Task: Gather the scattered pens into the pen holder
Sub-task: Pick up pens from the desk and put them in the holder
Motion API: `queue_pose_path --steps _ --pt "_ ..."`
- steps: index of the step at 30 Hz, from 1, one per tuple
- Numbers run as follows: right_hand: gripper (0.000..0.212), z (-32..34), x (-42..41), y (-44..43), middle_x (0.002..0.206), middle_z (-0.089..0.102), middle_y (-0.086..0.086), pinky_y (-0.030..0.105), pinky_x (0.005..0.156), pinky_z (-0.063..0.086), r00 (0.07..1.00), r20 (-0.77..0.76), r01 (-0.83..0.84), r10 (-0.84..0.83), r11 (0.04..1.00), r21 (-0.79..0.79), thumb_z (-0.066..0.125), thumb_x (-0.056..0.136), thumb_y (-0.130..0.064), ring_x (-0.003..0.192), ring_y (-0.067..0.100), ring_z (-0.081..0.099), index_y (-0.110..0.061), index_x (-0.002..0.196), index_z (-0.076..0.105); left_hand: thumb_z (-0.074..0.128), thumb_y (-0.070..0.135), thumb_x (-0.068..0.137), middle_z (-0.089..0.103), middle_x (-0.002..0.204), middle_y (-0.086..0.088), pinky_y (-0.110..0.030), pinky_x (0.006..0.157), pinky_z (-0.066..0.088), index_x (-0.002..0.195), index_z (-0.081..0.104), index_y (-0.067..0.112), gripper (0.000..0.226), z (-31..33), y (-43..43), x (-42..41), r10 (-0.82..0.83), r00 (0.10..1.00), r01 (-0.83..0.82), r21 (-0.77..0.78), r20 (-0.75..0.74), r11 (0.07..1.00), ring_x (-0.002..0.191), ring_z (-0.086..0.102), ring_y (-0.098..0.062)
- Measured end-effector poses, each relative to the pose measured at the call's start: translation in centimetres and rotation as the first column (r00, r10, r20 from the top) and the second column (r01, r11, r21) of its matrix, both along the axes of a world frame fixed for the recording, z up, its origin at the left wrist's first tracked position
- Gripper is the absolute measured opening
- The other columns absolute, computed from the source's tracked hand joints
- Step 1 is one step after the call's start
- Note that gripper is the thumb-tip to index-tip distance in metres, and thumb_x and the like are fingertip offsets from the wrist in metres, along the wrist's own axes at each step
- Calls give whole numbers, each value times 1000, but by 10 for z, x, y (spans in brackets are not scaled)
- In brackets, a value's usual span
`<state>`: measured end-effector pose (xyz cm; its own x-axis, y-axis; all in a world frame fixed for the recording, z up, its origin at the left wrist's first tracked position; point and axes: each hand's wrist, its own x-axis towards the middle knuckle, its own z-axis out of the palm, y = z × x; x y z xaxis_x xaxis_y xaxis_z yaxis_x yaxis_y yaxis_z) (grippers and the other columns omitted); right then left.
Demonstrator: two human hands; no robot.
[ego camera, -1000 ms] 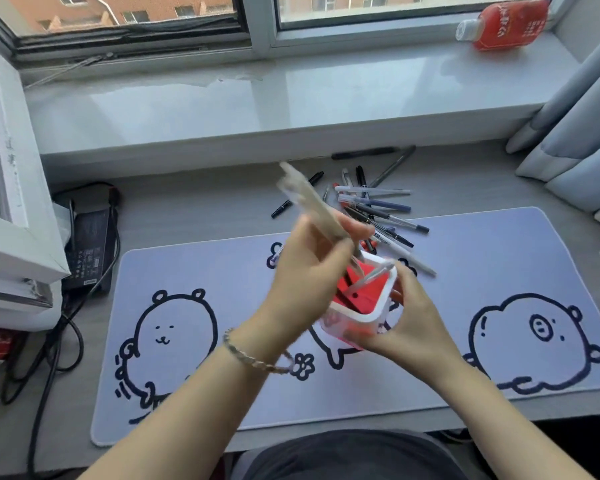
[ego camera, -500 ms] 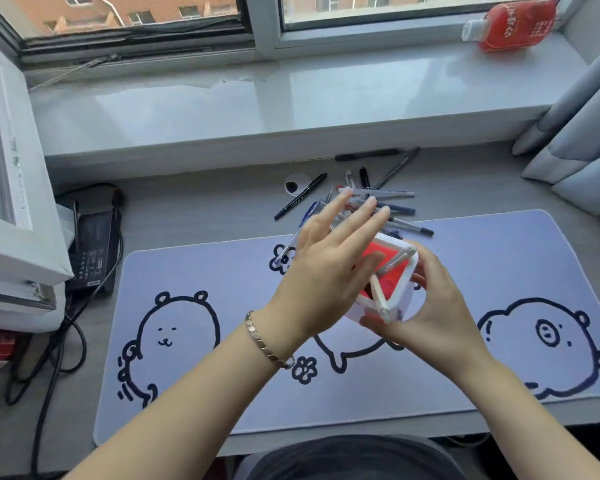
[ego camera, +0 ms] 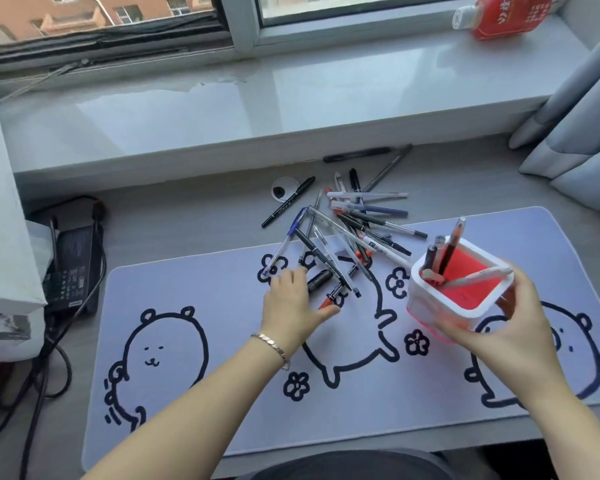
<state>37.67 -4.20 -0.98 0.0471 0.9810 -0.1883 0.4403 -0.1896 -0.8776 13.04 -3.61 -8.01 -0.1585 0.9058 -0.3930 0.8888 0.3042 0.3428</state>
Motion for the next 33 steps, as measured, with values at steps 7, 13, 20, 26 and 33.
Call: queue_pose_path --steps 7,13,20,26,33 --pt "73 0 -13 3 108 50 -31 10 75 38 998 -67 -12 9 999 -39 84 41 -36 94 -27 46 -57 99 42 53 17 90 52 111 -19 -35 87 36 107 48 1 25 -12 9 40 -11 991 8 24 131 1000 104 44 -33" --pt "81 -7 -14 -3 109 53 -31 12 78 39 996 -58 -64 62 998 -30 89 48 -20 100 -19 49 -59 100 42 37 -1 89 51 114 -22 -38 79 40 109 44 -1 22 2 8 40 -163 986 166 -166 31 972 101 49 -36" --pt "83 -13 -14 -13 101 55 -41 13 77 40 992 -38 -118 116 992 -45 89 49 -13 99 -16 51 -65 95 44 45 7 84 52 65 -1 -23 49 39 79 46 16 10 44 -33 -20 336 816 -172 -357 471 918 53 49 -14" --pt "86 -14 -41 -21 119 53 -24 10 70 44 973 -57 -229 224 970 -87 89 50 -22 107 -9 51 -51 116 43 41 -6 91 59 62 4 -33 83 48 89 51 20 28 118 -25 -44 260 237 -615 -62 936 786 59 58 -11" --pt "87 -12 -80 -30 120 55 -19 30 87 51 925 1 -379 379 925 -43 83 49 -44 107 1 54 -43 125 40 50 10 86 62 69 4 -26 76 53 87 52 15 6 155 -16 10 -100 56 -682 111 993 723 65 61 -9"
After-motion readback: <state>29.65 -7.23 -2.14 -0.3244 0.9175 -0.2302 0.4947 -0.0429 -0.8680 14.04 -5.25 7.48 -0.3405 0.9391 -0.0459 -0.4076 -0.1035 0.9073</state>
